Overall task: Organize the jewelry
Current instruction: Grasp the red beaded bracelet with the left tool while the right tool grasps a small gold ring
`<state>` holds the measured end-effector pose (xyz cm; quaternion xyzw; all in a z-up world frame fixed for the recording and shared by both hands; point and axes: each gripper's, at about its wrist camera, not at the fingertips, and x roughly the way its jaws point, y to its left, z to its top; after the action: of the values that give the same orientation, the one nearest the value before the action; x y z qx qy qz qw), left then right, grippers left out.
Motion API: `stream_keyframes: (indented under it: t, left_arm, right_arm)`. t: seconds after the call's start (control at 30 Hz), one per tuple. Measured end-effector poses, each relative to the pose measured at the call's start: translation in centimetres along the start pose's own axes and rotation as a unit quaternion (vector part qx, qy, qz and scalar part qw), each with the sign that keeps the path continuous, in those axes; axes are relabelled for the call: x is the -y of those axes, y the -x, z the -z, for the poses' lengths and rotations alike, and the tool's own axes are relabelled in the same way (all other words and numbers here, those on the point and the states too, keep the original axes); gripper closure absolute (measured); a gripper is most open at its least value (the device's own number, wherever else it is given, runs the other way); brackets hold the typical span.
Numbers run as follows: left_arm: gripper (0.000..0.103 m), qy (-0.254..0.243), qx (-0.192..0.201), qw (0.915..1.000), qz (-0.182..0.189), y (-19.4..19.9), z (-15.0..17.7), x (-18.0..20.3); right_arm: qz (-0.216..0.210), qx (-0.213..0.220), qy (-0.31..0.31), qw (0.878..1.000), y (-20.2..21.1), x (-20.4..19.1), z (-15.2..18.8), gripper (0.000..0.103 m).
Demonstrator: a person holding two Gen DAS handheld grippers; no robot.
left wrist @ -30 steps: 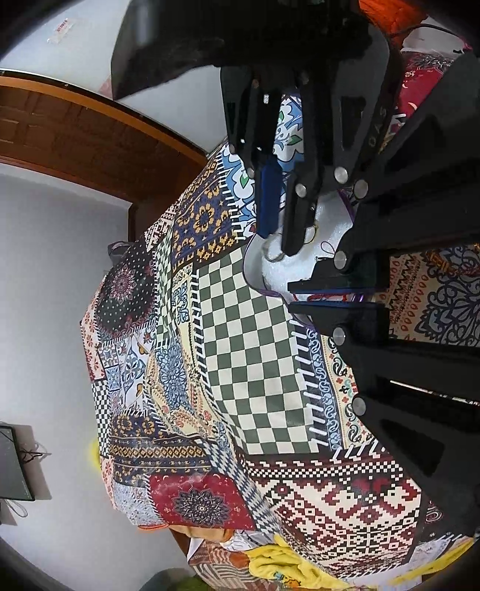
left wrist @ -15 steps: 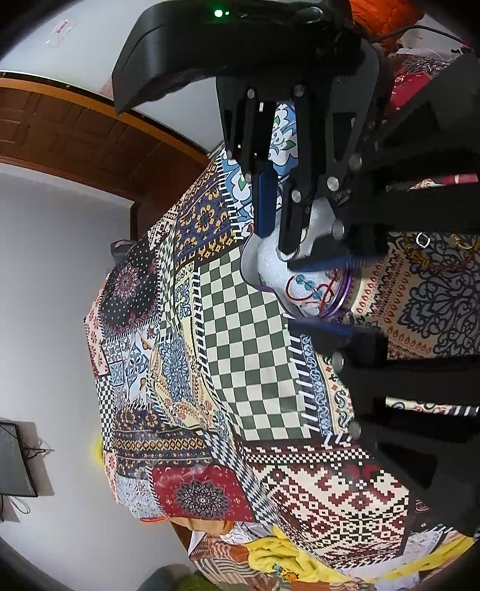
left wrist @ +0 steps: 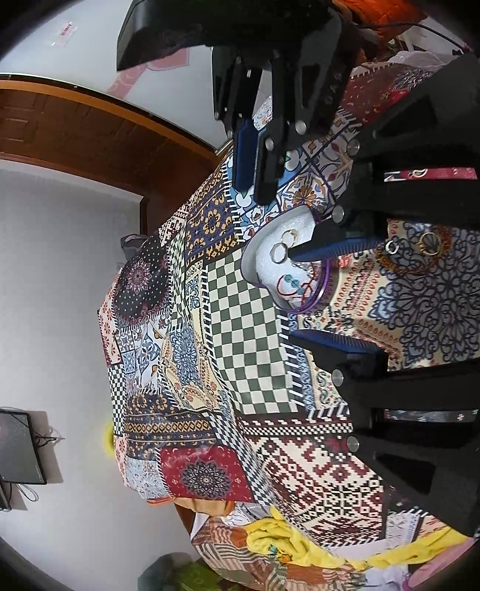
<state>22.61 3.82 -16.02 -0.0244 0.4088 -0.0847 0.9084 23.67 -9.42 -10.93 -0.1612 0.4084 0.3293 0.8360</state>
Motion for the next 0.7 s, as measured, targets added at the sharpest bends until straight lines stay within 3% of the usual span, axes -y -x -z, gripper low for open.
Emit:
stream_keyframes:
  t: [0.2,0.7]
  left_arm:
    - [0.066,0.001,-0.011,0.9999,-0.004,0.8,1.3,0.0]
    - [0.066,-0.005,-0.077,0.9969,0.016,-1.9,6.6,0.8]
  right_arm:
    - [0.003,0.01,-0.02,1.0,1.7,0.4,1.0,0.072]
    - [-0.003,-0.012,-0.034,0.999,1.8,-1.2,4.4,0.072]
